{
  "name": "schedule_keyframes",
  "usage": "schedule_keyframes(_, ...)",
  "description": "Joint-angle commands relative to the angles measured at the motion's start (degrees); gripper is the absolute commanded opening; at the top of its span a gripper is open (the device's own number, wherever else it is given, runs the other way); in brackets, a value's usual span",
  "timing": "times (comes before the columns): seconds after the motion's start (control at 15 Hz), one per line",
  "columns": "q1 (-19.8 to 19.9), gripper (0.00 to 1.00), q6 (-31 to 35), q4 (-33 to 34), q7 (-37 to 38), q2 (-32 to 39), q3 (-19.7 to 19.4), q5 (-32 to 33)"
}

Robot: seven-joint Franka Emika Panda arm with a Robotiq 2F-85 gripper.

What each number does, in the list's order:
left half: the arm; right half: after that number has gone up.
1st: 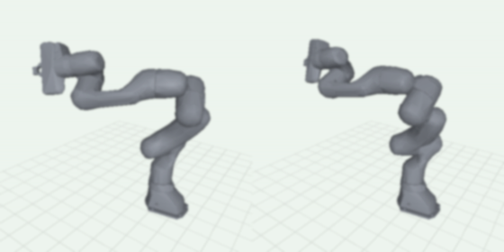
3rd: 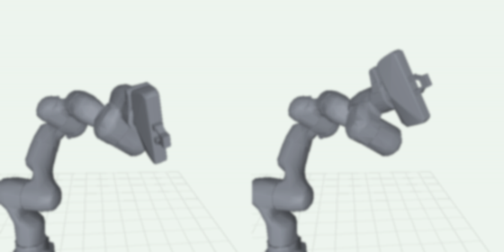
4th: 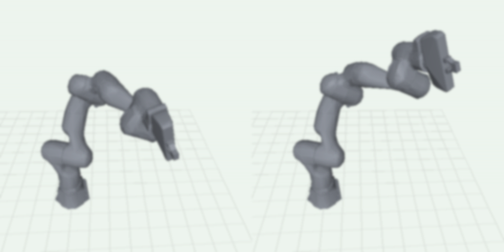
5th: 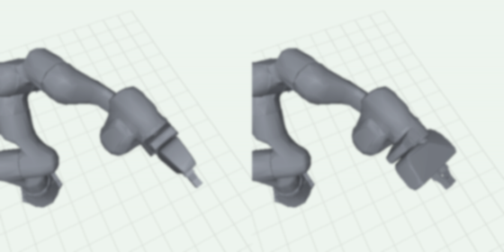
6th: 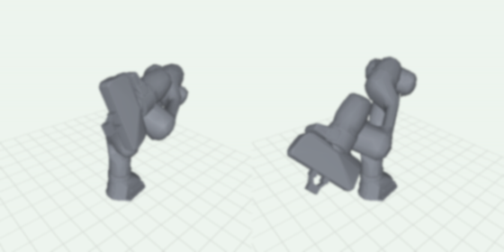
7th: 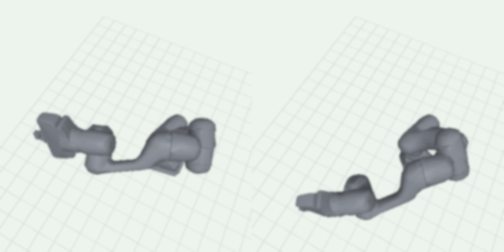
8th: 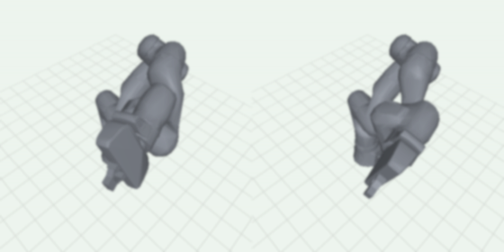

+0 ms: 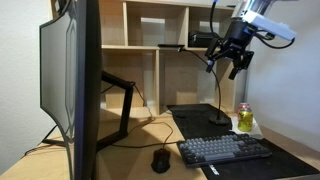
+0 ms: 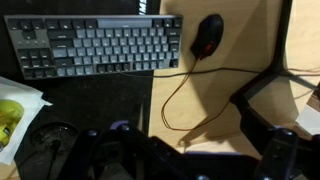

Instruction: Turn on the desk lamp

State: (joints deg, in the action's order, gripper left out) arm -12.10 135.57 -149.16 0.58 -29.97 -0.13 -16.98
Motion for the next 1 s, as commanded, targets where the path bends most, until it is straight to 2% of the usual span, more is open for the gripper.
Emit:
schedule_keyframes(0.0, 0.9, 1.00, 0.2, 1.8, 0.0, 2.1, 0.9, -2.1)
schedule_keyframes(0.2, 1.1, 1.00, 0.3, 4.0, 0.8, 4.5, 1.0, -3.1)
schedule_keyframes(0.27, 2.6, 1.00, 3.1, 5.7, 6.0, 8.7, 2.4, -2.6)
schedule_keyframes(0.33, 1.8, 1.00, 2.5, 8.2, 7.1, 13.0, 1.2, -6.2)
schedule_keyframes(0.47, 0.6, 1.00, 3.9, 11.7, 4.5, 19.3, -1.7, -13.2)
schedule_keyframes(0.67, 2.7, 1.00, 5.3, 18.3, 4.6, 28.7, -2.4, -22.3)
schedule_keyframes(0.8, 4.7, 1.00, 2.8, 21.0, 5.8, 30.7, -1.9, -27.7)
schedule_keyframes(0.87, 5.0, 1.00, 4.9, 17.1, 5.5, 27.7, -0.4, -23.7)
schedule_keyframes(0.93, 5.5, 1.00, 4.8, 18.8, 5.6, 29.6, -0.5, -25.3)
